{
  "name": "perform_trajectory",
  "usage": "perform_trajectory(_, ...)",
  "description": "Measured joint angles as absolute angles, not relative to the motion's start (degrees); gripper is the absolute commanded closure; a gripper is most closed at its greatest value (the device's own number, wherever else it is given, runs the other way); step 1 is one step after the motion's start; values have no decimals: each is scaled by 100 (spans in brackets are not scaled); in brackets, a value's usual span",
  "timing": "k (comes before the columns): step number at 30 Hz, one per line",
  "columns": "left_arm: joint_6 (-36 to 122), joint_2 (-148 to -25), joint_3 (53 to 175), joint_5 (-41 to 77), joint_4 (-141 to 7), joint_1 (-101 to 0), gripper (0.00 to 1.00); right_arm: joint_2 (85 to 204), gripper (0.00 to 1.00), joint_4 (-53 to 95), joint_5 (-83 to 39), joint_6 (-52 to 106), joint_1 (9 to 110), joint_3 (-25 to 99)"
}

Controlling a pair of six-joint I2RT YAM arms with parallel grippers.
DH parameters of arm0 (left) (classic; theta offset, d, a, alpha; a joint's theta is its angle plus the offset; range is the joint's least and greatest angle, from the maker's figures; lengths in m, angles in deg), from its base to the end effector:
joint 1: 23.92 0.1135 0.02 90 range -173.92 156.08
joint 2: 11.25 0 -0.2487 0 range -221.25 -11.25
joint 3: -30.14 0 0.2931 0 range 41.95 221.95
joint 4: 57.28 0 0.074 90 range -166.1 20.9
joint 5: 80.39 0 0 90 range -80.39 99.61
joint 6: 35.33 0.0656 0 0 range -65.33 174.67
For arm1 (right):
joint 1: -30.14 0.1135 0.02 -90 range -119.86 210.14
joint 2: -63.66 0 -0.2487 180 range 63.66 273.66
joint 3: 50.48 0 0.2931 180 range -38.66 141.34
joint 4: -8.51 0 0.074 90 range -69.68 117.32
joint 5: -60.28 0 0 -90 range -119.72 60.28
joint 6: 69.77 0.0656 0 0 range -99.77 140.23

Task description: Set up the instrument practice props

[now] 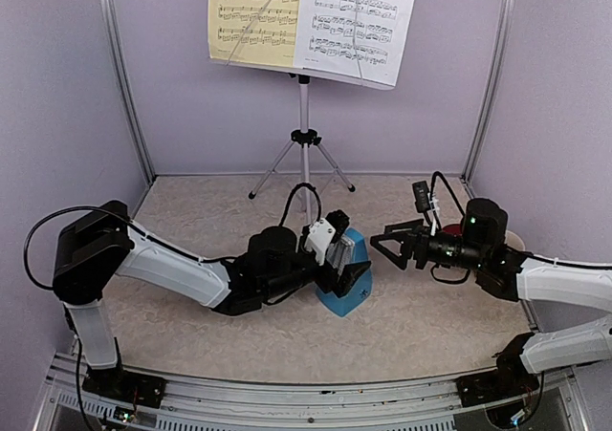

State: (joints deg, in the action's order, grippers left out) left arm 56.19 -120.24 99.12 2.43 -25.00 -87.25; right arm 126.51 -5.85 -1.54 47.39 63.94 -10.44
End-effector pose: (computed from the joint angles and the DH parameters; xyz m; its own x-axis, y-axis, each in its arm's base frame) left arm 0.2153 -0.4103 0.1415 -0.0383 0.1349 -0.9901 0.8323 0.5526 0.0431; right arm 0.2379 0.1966 0.2018 -0.5097 0.1430 -0.8484 -0.7259 0.4578 0.5133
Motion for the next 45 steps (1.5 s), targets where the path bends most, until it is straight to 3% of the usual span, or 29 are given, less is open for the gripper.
perform_trajectory(17,4647,-10658,8093,1122,-1057,-7864,10,13081,8,-209,-604,4728,6385,-410)
perform_trajectory(33,5055,-11488,9097,1023,-1516,-8474,18,13943,13,-174,-553,4817,6385,-58)
perform_trajectory(45,5458,-11777,9650,540,-2249,-8572,38,14078,13,-224,-396,4824,6387,-21)
